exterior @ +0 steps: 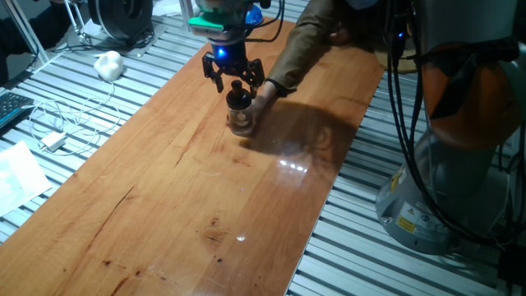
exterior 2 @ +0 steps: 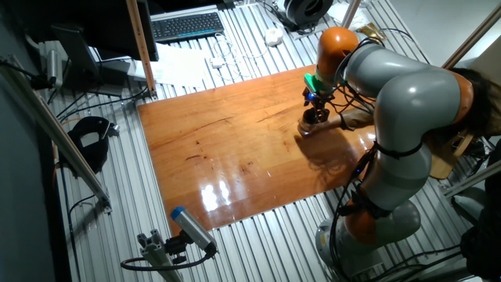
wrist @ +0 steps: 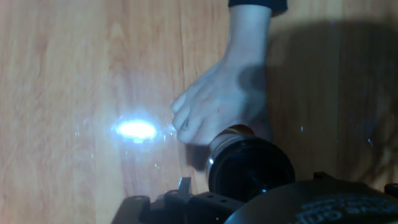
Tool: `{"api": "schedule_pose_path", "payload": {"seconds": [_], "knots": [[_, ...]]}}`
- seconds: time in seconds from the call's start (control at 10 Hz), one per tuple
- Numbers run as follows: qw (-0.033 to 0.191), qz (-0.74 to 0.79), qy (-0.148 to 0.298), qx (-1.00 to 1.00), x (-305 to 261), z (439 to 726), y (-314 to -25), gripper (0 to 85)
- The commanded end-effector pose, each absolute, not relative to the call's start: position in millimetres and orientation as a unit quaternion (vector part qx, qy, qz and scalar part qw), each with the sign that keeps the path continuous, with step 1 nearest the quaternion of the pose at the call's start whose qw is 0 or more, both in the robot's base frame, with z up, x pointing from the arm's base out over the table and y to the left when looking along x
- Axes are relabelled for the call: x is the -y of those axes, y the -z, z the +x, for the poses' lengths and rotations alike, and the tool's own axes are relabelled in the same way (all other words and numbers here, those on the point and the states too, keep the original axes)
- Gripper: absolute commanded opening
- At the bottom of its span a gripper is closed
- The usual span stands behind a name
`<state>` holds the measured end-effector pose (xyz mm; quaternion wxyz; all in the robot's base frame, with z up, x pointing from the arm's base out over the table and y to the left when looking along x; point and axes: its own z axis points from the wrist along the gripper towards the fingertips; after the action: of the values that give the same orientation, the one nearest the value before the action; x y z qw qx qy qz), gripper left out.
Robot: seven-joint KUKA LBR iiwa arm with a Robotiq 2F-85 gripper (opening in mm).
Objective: Unscrew the lid from the jar
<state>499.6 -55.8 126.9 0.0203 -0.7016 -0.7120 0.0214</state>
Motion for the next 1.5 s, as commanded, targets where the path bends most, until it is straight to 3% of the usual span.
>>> {"api": "schedule_pose_path", "payload": {"seconds": [0.0,0.1,0.5,0.7,0.8,0.9,1.0,1.1,1.4], "knots": [[0.023,-0.765,-0.02,0.644,55.9,500.0,-126.2,85.0],[0.026,-0.76,-0.02,0.649,55.8,500.3,-124.1,68.0],[0.027,-0.743,-0.019,0.669,56.7,498.5,-117.7,68.0],[0.029,-0.726,-0.013,0.687,56.9,498.5,-117.4,34.0],[0.03,-0.718,-0.01,0.696,57.0,498.4,-117.3,34.0],[0.029,-0.708,-0.004,0.706,57.1,498.4,-117.3,17.0],[0.03,-0.7,-0.002,0.713,57.1,498.4,-117.3,17.0],[0.028,-0.694,-0.002,0.72,57.1,498.4,-117.2,0.0],[0.029,-0.667,-0.002,0.745,57.0,498.9,-116.7,0.0]]}}
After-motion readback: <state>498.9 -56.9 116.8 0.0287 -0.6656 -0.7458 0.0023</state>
